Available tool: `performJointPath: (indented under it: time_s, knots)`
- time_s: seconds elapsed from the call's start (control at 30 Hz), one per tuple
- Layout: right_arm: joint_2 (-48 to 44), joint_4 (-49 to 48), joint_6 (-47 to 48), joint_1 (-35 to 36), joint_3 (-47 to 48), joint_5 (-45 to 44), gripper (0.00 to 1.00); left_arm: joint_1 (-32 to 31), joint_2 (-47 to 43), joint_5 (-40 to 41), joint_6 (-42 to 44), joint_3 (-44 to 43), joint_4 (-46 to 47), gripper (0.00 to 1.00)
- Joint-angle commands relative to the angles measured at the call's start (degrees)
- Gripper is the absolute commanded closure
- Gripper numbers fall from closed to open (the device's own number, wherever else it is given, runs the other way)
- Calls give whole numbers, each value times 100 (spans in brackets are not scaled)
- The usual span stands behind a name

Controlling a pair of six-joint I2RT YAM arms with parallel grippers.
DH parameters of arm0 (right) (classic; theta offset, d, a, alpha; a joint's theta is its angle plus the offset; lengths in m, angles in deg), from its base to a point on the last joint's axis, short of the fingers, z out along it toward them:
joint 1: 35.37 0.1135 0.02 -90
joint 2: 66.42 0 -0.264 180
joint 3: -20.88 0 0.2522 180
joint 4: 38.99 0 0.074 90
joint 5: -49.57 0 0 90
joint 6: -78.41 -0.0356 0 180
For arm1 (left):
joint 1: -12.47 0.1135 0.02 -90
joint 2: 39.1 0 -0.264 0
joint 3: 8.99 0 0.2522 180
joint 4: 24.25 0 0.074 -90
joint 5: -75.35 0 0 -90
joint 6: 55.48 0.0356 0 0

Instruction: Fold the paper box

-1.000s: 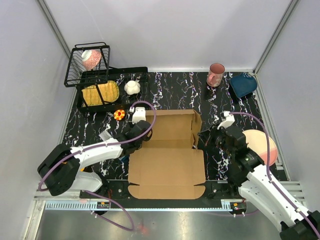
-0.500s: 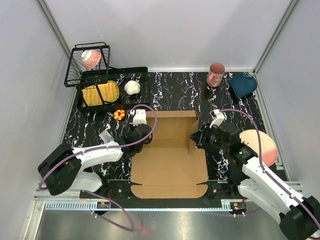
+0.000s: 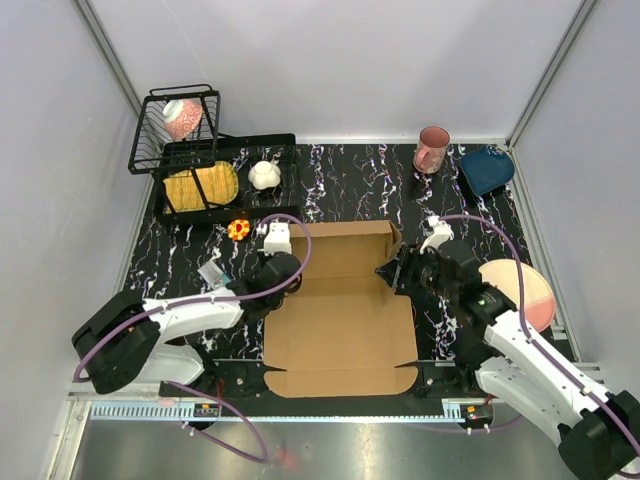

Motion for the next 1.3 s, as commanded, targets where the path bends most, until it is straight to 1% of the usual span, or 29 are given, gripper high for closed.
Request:
performJointPath:
  time_s: [0.0,0.13,0.17,0.23,0.27,0.33,0.47,0.5,0.57,0.6,0.67,0.73,0.8,1.07,1.27]
  knots:
    - [285,-270,63,27,335,-305,33,-153,-335,40,45,204,608,100]
    - [768,-604,10,36,475,-95,38,-232,-379,66,151,267,705,100]
    - [961,-744,-25,36,528,-16,44,-276,-370,66,186,249,705,100]
    - [1111,-894,-86,36,572,116,47,-329,-335,93,300,179,696,100]
    - [1242,-929,-104,36,598,134,50,-390,-327,119,344,170,731,100]
    - [1436,-1132,-104,36,633,126,50,-434,-300,163,441,126,749,100]
    - [1692,-1193,-52,36,730,73,47,-496,-247,172,520,90,792,100]
    - [1727,-1202,-43,36,739,47,42,-505,-239,172,572,91,810,100]
    - [1850,-1124,27,36,818,20,36,-522,-230,163,608,108,863,100]
    - [1868,-1088,45,36,836,-32,32,-522,-212,172,634,108,854,100]
    - [1868,-1018,71,27,888,-94,29,-522,-203,207,643,91,819,100]
    - [1781,-1018,89,36,906,-173,28,-522,-203,251,678,73,802,100]
    - [1693,-746,150,36,976,-260,28,-522,-195,277,678,56,784,100]
    - [761,142,361,36,1196,-437,25,-514,86,471,564,-190,380,100]
    - [119,862,502,36,1205,-796,26,-505,262,488,424,-270,248,100]
